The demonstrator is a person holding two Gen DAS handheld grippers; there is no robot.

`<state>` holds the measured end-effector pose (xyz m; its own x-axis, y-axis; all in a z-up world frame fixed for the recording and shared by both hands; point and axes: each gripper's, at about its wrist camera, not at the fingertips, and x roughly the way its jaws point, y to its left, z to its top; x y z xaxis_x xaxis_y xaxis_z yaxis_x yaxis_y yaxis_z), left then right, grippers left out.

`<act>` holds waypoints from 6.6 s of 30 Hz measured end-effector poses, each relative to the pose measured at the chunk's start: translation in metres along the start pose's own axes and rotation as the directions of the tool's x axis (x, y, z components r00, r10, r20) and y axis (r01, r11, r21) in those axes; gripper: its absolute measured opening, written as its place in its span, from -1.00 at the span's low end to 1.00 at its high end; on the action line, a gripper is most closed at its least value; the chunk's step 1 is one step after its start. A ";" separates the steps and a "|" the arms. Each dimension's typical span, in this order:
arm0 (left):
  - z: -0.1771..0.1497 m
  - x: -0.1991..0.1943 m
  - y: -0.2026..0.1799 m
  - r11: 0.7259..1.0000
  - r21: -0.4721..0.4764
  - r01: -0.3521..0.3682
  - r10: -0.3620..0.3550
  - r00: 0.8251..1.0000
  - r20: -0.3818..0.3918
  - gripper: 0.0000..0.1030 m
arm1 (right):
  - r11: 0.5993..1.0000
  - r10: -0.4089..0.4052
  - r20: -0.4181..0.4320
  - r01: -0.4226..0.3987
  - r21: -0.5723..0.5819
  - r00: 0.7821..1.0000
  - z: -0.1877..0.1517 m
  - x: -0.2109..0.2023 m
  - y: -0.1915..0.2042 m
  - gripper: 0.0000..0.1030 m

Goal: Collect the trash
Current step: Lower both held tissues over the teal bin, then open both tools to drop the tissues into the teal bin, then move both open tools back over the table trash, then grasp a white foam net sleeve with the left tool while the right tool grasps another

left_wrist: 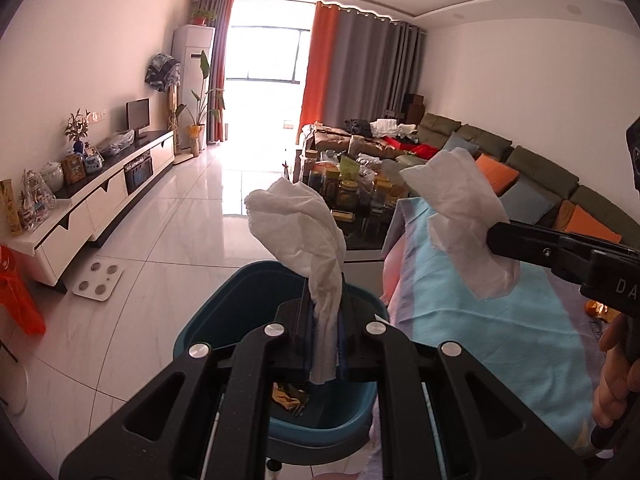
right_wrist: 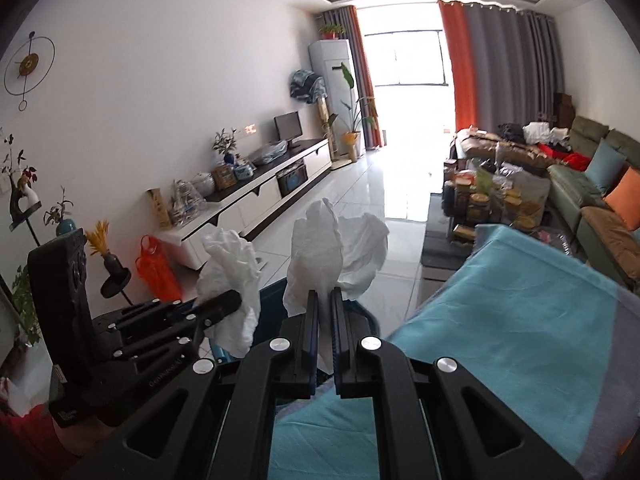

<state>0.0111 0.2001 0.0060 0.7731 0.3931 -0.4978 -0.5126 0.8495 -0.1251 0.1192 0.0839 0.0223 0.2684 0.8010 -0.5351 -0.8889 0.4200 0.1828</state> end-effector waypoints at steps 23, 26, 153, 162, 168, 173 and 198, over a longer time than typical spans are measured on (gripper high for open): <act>-0.035 0.091 0.027 0.997 -0.067 -0.029 0.014 0.979 -0.205 -0.82 | 0.996 0.082 -0.309 -0.066 0.064 0.947 0.005 0.108 0.005 -0.90; -0.041 0.110 0.033 0.996 -0.083 -0.041 0.020 0.970 -0.242 -0.80 | 0.996 0.073 -0.354 -0.051 0.071 0.933 0.004 0.127 0.005 -0.78; -0.010 -0.004 -0.375 0.768 0.373 0.521 -0.545 0.837 -0.048 0.89 | 0.662 -0.660 0.071 0.534 0.527 0.748 -0.182 -0.287 -0.182 0.87; -0.008 0.045 -0.423 0.717 0.435 0.545 -0.542 0.828 -0.144 0.86 | 0.655 -0.625 0.031 0.502 0.565 0.780 -0.179 -0.272 -0.209 0.86; -0.017 0.081 -0.451 0.687 0.466 0.558 -0.497 0.828 -0.259 0.32 | 0.645 -0.600 0.020 0.470 0.602 0.799 -0.182 -0.269 -0.219 0.73; -0.023 0.094 -0.462 0.658 0.483 0.577 -0.497 0.816 -0.297 -0.05 | 0.653 -0.574 0.022 0.441 0.615 0.818 -0.183 -0.266 -0.223 0.58; 0.004 0.059 -0.430 0.674 0.423 0.606 -0.591 0.786 -0.184 -0.84 | 0.675 -0.575 0.080 0.417 0.608 0.814 -0.169 -0.281 -0.210 -0.81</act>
<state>0.2783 -0.1409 0.0341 0.8416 -0.2574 -0.4748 0.2807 0.9595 -0.0228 0.1680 -0.3020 -0.0052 0.7595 0.4448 -0.4747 -0.2626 0.8772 0.4019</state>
